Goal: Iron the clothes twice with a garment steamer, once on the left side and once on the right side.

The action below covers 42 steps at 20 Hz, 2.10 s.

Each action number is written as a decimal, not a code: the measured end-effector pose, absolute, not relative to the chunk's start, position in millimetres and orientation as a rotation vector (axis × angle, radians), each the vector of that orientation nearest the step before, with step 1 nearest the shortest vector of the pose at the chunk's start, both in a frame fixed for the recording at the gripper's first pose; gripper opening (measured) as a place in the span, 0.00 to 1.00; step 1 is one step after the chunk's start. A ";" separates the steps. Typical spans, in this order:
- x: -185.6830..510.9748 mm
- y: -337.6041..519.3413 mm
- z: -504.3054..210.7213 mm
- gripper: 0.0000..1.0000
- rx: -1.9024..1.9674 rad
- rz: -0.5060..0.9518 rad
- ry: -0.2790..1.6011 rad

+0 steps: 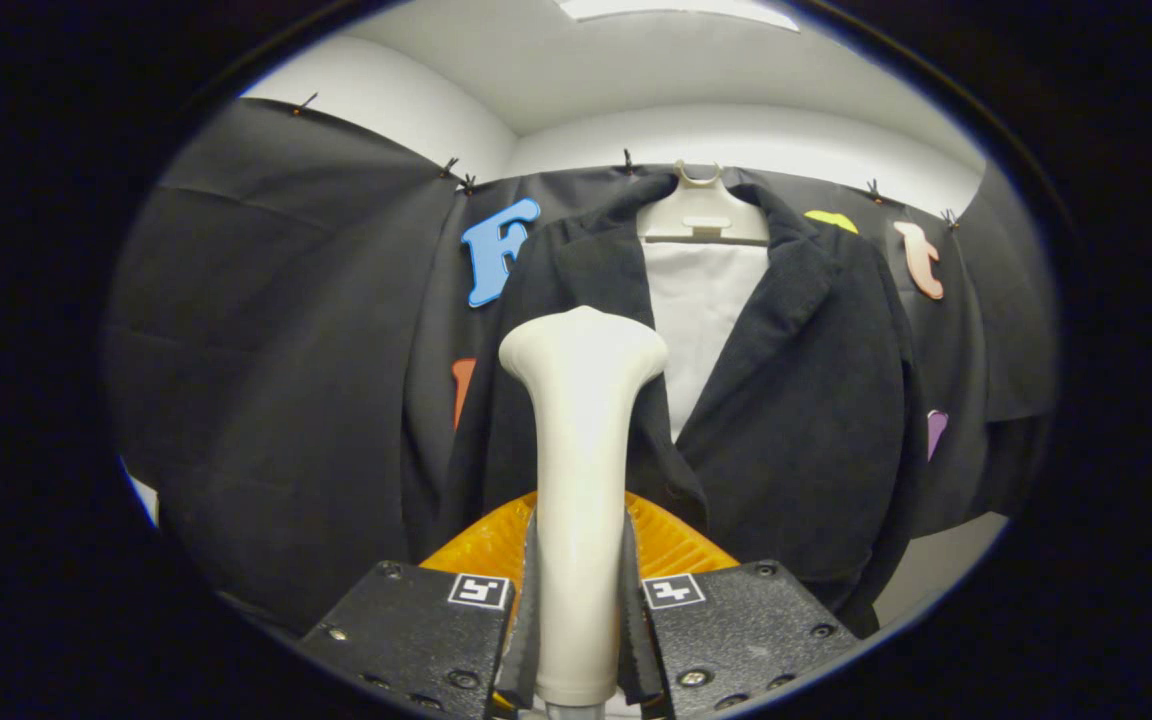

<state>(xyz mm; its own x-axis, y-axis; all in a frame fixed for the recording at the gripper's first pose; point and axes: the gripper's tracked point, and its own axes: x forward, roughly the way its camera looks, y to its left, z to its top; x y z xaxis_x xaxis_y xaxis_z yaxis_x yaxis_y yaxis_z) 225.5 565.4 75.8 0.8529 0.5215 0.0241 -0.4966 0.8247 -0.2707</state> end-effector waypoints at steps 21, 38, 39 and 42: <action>215.7 536.0 -21.7 0.35 -0.363 0.533 0.092; 192.1 488.7 -126.6 0.35 -0.416 0.504 0.325; 190.6 487.3 -134.3 0.35 -0.417 0.502 0.349; 190.0 480.3 -158.5 0.35 -0.426 0.484 0.417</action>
